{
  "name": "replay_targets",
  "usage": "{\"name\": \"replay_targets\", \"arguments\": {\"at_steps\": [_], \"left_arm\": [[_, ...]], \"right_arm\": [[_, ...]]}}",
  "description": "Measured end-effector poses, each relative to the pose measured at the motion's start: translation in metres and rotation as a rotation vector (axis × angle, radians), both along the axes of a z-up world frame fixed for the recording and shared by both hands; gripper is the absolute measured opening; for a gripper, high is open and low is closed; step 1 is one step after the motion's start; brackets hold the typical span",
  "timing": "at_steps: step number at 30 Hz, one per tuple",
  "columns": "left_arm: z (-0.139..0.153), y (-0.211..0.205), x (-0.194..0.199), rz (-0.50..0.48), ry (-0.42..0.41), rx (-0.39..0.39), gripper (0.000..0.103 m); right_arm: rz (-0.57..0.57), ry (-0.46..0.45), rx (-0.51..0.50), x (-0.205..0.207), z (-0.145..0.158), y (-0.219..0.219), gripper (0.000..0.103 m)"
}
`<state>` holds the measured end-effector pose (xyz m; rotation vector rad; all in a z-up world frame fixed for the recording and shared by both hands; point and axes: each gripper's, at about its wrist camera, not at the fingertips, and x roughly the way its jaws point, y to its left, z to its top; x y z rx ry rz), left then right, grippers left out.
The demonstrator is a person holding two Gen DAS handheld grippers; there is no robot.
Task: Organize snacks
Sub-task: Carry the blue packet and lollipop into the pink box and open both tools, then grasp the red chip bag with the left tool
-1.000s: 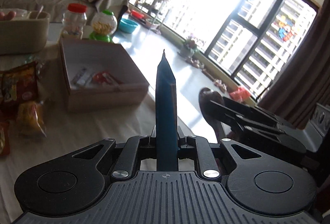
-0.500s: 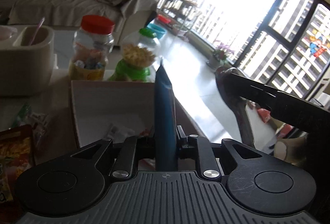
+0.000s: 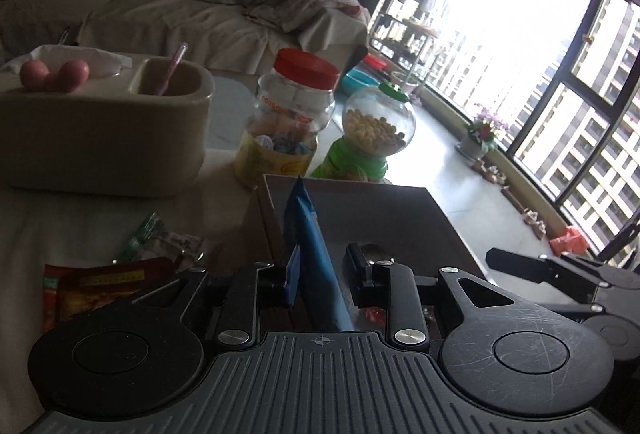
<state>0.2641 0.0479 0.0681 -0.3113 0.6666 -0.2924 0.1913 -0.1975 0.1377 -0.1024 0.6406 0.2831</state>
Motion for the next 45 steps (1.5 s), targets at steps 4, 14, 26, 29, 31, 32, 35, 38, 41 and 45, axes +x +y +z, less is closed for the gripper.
{"name": "replay_targets", "arguments": {"at_steps": [4, 14, 26, 29, 31, 32, 35, 38, 41, 45], "left_arm": [[0.016, 0.029, -0.035, 0.023, -0.046, -0.059, 0.028], [0.006, 0.088, -0.109, 0.164, -0.034, -0.099, 0.028], [-0.023, 0.138, -0.159, 0.25, 0.012, -0.002, 0.028], [-0.034, 0.147, -0.17, 0.248, 0.035, -0.017, 0.028], [-0.04, 0.148, -0.174, 0.242, 0.046, -0.011, 0.028], [-0.042, 0.148, -0.175, 0.236, 0.051, -0.007, 0.028], [-0.047, 0.14, -0.176, 0.218, 0.062, 0.036, 0.028], [-0.05, 0.125, -0.175, 0.176, 0.058, 0.113, 0.028], [-0.053, 0.12, -0.177, 0.181, 0.058, 0.149, 0.028], [-0.057, 0.138, -0.177, 0.235, 0.073, 0.071, 0.028]], "right_arm": [[0.034, 0.0, 0.02, -0.019, 0.01, 0.009, 0.07], [0.118, 0.043, 0.065, -0.032, 0.006, 0.043, 0.072], [-0.142, -0.003, -0.103, 0.009, -0.012, 0.023, 0.072], [-0.117, -0.026, -0.102, -0.017, -0.013, 0.014, 0.072], [-0.053, -0.043, -0.064, -0.042, -0.012, 0.015, 0.072], [-0.018, -0.042, -0.034, -0.053, -0.011, 0.017, 0.072], [0.087, -0.006, 0.077, -0.081, -0.018, 0.029, 0.072], [0.172, 0.04, 0.119, -0.101, -0.033, 0.051, 0.072], [0.214, 0.065, 0.12, -0.11, -0.044, 0.069, 0.072], [0.254, 0.129, 0.159, -0.107, -0.052, 0.095, 0.072]]}}
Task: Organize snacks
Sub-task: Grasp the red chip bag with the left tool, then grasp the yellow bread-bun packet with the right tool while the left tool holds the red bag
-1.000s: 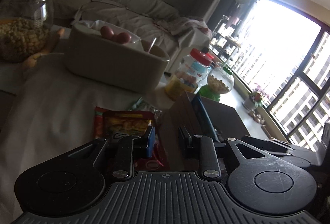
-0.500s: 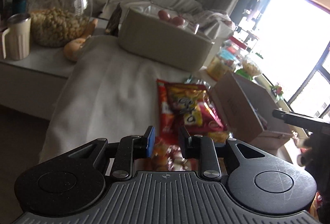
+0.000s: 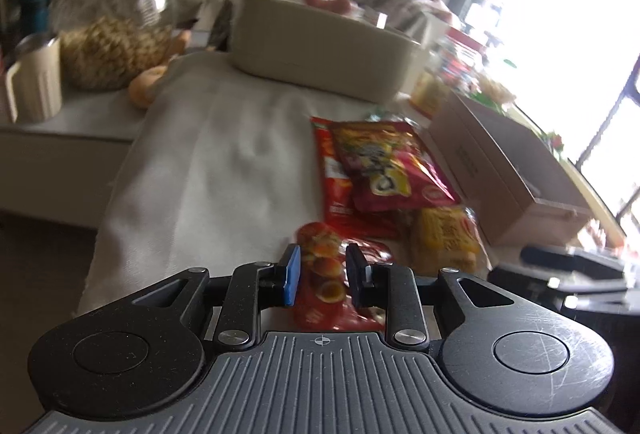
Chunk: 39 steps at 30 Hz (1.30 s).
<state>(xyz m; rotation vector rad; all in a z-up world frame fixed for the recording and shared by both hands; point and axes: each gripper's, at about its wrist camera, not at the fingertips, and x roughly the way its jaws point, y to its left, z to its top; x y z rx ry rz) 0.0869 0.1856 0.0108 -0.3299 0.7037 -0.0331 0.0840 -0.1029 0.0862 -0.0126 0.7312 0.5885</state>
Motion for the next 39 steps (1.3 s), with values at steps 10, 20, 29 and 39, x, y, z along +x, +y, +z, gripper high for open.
{"name": "replay_targets", "arguments": {"at_steps": [10, 20, 29, 39], "left_arm": [[-0.022, 0.027, 0.008, 0.028, 0.01, -0.224, 0.03], [0.001, 0.0, -0.009, -0.116, -0.015, -0.253, 0.034], [-0.007, -0.019, 0.003, -0.112, -0.017, -0.192, 0.037], [-0.02, -0.014, 0.003, -0.117, -0.007, -0.25, 0.038]], "right_arm": [[0.035, -0.06, -0.083, 0.002, -0.02, 0.057, 0.078], [0.033, -0.024, -0.053, -0.009, -0.028, 0.031, 0.078], [0.018, -0.026, -0.037, -0.013, -0.029, 0.021, 0.078], [0.015, -0.029, -0.03, -0.013, -0.03, 0.02, 0.08]]}}
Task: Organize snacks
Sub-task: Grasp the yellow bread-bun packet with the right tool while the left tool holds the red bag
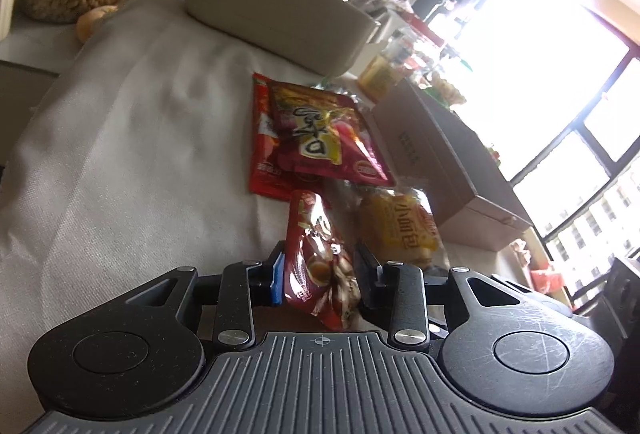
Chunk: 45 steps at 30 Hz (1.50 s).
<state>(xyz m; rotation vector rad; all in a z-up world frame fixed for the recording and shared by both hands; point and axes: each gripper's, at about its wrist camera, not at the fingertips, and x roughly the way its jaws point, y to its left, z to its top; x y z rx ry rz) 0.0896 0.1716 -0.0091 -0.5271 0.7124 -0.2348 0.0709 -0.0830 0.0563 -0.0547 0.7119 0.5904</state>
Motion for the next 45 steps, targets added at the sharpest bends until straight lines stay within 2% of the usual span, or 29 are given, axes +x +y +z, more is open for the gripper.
{"name": "replay_targets", "arguments": {"at_steps": [2, 3, 5, 8, 12, 14, 15, 17, 19, 21, 24, 26, 29, 30, 31, 32, 34, 38, 41, 45], "left_arm": [[0.008, -0.002, -0.007, -0.013, -0.027, -0.012, 0.037], [0.012, -0.004, -0.01, -0.035, -0.043, -0.033, 0.032], [0.017, -0.009, -0.013, -0.059, -0.057, -0.041, 0.034], [0.01, -0.014, -0.005, -0.019, -0.031, 0.008, 0.031], [-0.005, -0.017, 0.006, -0.001, -0.004, 0.013, 0.032], [-0.008, -0.018, 0.005, 0.001, -0.017, 0.031, 0.03], [-0.008, -0.017, 0.004, 0.006, -0.024, 0.037, 0.026], [-0.009, -0.013, 0.002, 0.021, -0.013, 0.02, 0.026], [-0.007, -0.006, -0.003, 0.04, -0.003, -0.003, 0.024], [-0.001, -0.002, -0.012, 0.065, -0.006, 0.016, 0.023], [0.008, 0.003, -0.028, 0.083, -0.016, 0.051, 0.023], [0.011, 0.003, -0.036, 0.069, -0.01, 0.047, 0.023], [0.011, 0.0, -0.044, 0.046, 0.001, 0.025, 0.023], [0.01, -0.001, -0.047, 0.042, 0.008, 0.022, 0.023], [0.01, -0.003, -0.049, 0.038, 0.014, 0.021, 0.023], [0.009, -0.005, -0.05, 0.032, 0.02, 0.021, 0.023], [0.008, -0.011, -0.052, 0.012, 0.032, 0.019, 0.023], [0.011, -0.034, -0.056, -0.071, 0.036, 0.005, 0.023], [0.013, -0.06, -0.055, -0.165, 0.047, -0.008, 0.023], [0.015, -0.102, -0.055, -0.297, 0.076, -0.004, 0.023]], "right_arm": [[0.0, -0.002, 0.007, -0.001, 0.0, -0.001, 0.08], [0.001, -0.001, 0.007, -0.002, 0.0, -0.001, 0.08], [0.0, -0.008, 0.0, -0.004, 0.0, 0.0, 0.079], [0.007, -0.007, -0.005, -0.004, 0.0, 0.001, 0.079], [0.01, -0.012, -0.011, -0.006, 0.0, 0.003, 0.079], [0.01, -0.012, -0.011, -0.007, 0.0, 0.003, 0.079], [0.01, -0.012, -0.011, -0.006, 0.0, 0.003, 0.079], [0.005, -0.013, -0.011, -0.007, 0.0, 0.003, 0.079], [-0.03, -0.028, -0.014, -0.008, 0.001, 0.001, 0.079], [-0.074, -0.08, -0.015, -0.013, 0.005, -0.002, 0.08], [-0.047, -0.103, -0.04, -0.01, 0.009, 0.007, 0.083], [-0.05, -0.091, -0.047, 0.0, 0.01, 0.014, 0.083], [-0.053, -0.016, -0.044, 0.021, 0.006, 0.021, 0.083], [-0.061, 0.008, -0.047, 0.026, 0.005, 0.022, 0.081], [-0.065, 0.017, -0.047, 0.026, 0.005, 0.02, 0.071], [-0.049, 0.02, -0.045, 0.023, 0.007, 0.018, 0.069], [-0.011, 0.024, -0.033, 0.012, 0.014, 0.008, 0.061], [0.003, 0.019, -0.017, -0.02, 0.024, -0.033, 0.059], [-0.05, -0.004, -0.031, -0.042, 0.027, -0.073, 0.059], [-0.18, -0.032, -0.023, -0.067, 0.033, -0.135, 0.059]]}}
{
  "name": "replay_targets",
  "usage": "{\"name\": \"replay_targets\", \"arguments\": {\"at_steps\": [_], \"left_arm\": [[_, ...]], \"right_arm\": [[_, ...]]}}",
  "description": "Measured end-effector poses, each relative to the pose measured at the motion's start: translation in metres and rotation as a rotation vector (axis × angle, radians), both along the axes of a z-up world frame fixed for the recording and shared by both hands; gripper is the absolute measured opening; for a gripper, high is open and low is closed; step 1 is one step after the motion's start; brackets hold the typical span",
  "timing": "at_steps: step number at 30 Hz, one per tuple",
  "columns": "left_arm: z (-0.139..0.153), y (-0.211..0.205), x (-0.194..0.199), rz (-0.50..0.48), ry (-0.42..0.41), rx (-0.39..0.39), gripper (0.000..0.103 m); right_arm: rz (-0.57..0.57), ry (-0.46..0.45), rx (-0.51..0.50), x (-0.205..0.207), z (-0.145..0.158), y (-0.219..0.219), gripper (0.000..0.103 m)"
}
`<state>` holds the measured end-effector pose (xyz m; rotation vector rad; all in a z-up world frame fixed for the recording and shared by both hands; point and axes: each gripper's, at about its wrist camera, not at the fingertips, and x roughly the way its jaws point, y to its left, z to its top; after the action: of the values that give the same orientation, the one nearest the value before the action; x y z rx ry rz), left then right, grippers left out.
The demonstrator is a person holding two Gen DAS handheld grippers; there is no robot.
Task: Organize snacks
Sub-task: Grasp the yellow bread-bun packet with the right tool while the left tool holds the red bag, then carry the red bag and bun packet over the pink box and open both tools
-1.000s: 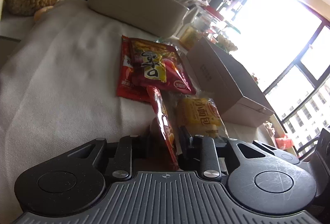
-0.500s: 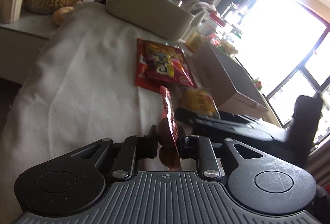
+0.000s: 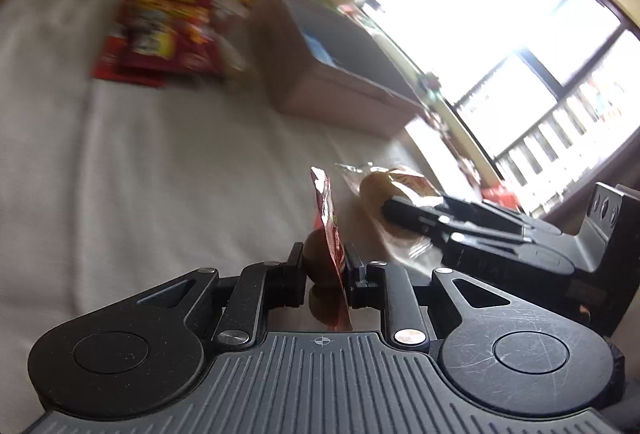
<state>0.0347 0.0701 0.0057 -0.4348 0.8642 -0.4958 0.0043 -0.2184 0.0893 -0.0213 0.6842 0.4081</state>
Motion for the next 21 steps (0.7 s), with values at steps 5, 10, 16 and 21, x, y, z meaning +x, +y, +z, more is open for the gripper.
{"name": "replay_targets", "arguments": {"at_steps": [5, 10, 16, 21], "left_arm": [[0.005, -0.053, 0.003, -0.133, 0.022, 0.014, 0.023], [0.028, -0.086, 0.01, -0.173, -0.047, 0.046, 0.023], [0.031, -0.096, 0.006, -0.119, -0.056, 0.142, 0.023], [0.013, -0.097, 0.007, -0.097, 0.008, 0.22, 0.023]], "right_arm": [[-0.12, -0.043, 0.053, -0.02, 0.012, -0.061, 0.051], [-0.148, -0.101, 0.086, -0.028, 0.019, -0.09, 0.05], [-0.084, -0.058, 0.104, -0.035, -0.001, -0.082, 0.076], [-0.077, 0.036, 0.105, -0.019, -0.025, -0.069, 0.076]]}}
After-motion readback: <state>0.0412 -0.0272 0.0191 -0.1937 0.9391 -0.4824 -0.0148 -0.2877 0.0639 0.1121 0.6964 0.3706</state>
